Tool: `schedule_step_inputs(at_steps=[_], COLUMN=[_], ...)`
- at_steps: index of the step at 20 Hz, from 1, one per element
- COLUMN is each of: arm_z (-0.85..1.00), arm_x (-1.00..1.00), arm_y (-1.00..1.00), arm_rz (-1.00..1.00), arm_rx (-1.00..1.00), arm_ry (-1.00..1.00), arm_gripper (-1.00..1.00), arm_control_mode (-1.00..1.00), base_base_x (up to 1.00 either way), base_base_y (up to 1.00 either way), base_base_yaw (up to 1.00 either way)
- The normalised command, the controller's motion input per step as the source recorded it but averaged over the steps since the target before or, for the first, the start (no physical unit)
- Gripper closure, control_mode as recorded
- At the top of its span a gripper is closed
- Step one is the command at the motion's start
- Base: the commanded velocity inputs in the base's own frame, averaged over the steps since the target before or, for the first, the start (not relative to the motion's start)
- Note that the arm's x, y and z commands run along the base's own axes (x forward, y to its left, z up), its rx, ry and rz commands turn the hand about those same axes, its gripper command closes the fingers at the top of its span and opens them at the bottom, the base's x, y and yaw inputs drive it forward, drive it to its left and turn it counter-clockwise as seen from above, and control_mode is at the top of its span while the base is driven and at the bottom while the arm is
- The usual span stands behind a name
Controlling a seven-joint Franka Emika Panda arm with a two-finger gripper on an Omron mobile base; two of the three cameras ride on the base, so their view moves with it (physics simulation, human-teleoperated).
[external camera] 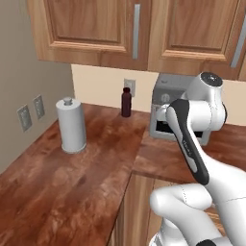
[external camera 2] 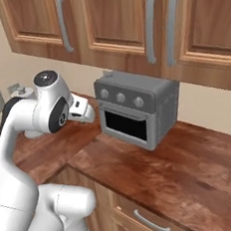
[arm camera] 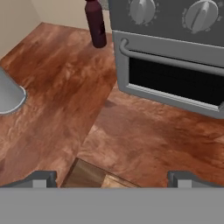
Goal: Place the drinks on the dining counter in a tight cluster.
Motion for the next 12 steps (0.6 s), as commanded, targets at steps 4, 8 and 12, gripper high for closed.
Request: schedule_step_inputs(at_steps=[4,8,12], arm_z=[0.0,0.0,0.0], arm_x=[0.0,0.0,0.0], arm_y=[0.0,0.0,0.0], arm_rz=[0.0,0.0,0.0], arm_rx=[0.0,0.0,0.0], arm_ry=[0.0,0.0,0.0], arm_gripper=[-1.0,-1.0,-1.0], arm_control_mode=[1.0,1.0,1.0], base_base_x=[0.68,0.18,0.03], base_base_y=[0.84,1.0,0.89], base_base_yaw=[-0.29,0.02,0.13])
